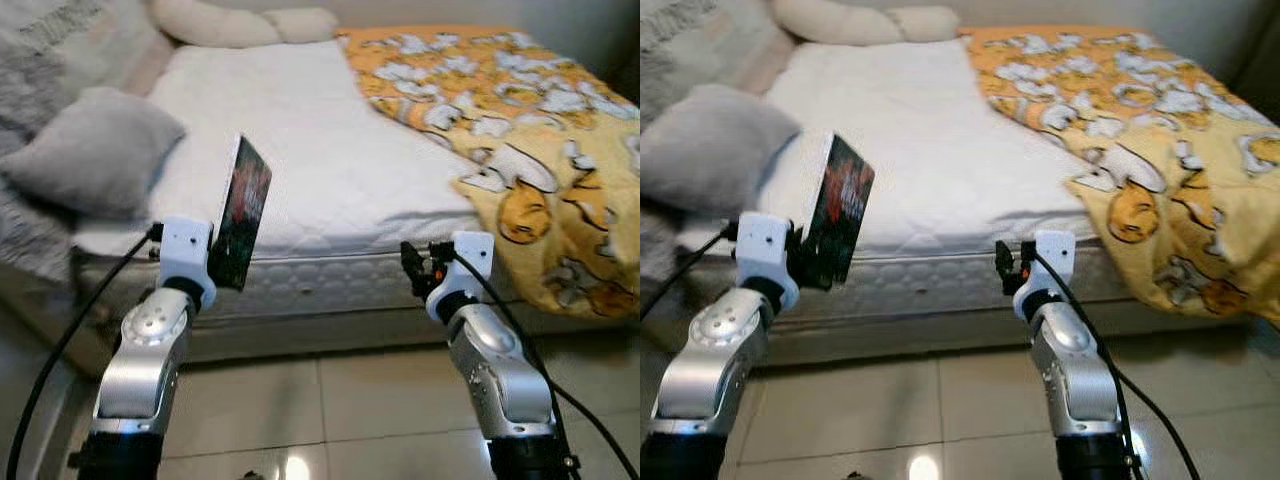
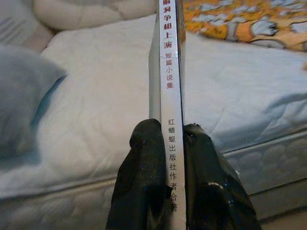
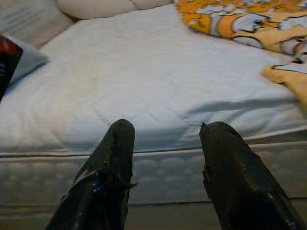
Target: Clean up the room
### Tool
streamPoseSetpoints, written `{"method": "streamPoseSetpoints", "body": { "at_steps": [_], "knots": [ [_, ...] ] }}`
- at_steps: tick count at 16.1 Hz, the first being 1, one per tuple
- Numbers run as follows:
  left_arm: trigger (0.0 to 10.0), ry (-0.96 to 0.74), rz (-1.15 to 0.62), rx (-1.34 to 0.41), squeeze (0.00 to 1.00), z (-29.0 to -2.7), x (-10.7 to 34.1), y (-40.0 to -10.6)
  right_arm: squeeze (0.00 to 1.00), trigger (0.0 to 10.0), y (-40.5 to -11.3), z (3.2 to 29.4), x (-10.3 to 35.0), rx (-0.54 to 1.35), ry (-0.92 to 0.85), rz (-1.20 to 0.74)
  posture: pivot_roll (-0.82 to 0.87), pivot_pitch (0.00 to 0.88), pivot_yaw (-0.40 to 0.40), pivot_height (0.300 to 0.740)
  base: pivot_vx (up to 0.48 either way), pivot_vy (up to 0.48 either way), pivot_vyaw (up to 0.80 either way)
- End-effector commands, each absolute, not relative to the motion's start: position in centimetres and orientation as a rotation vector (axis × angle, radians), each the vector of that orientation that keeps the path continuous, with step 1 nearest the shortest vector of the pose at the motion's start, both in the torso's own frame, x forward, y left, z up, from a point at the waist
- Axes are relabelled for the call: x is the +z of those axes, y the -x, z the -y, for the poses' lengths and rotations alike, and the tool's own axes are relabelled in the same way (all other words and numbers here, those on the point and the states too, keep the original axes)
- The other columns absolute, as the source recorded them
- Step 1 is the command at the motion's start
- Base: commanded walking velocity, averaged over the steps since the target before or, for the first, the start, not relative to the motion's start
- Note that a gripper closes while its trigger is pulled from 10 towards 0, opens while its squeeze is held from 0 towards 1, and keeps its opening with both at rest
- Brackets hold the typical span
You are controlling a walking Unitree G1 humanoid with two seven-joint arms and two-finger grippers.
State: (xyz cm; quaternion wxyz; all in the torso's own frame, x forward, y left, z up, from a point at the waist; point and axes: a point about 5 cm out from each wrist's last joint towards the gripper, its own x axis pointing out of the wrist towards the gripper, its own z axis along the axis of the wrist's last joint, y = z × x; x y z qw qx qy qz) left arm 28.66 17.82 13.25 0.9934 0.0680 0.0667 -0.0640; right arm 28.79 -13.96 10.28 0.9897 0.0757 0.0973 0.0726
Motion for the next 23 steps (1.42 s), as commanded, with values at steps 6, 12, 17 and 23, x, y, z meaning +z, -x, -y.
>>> {"method": "streamPoseSetpoints", "body": {
  "at_steps": [6,12,17,23],
  "knots": [
    [10.0,-0.155,-0.083,-0.132,0.0,-18.1,14.3,-29.3,0.0,10.0,-29.3,13.1,10.7,0.213,-0.155,-0.178,-0.01,0.0,0.031,0.74,0.312,0.0,0.8],
    [10.0,-0.169,-0.084,-0.149,0.0,-18.3,14.3,-29.4,0.0,10.0,-29.2,12.5,10.6,0.255,-0.16,-0.182,-0.02,0.0,0.038,0.74,0.311,0.0,0.49],
    [10.0,-0.159,-0.081,-0.157,0.0,-18.4,14.3,-29.5,0.0,10.0,-29.3,12.4,10.8,0.25,-0.149,-0.16,-0.03,0.0,0.043,0.74,0.326,0.0,0.0],
    [10.0,-0.144,-0.082,-0.146,0.0,-18.5,14.2,-29.4,0.0,10.0,-29.5,12.7,11.1,0.206,-0.06,-0.122,-0.03,0.0,0.039,0.74,0.34,0.0,0.0]
  ]
}}
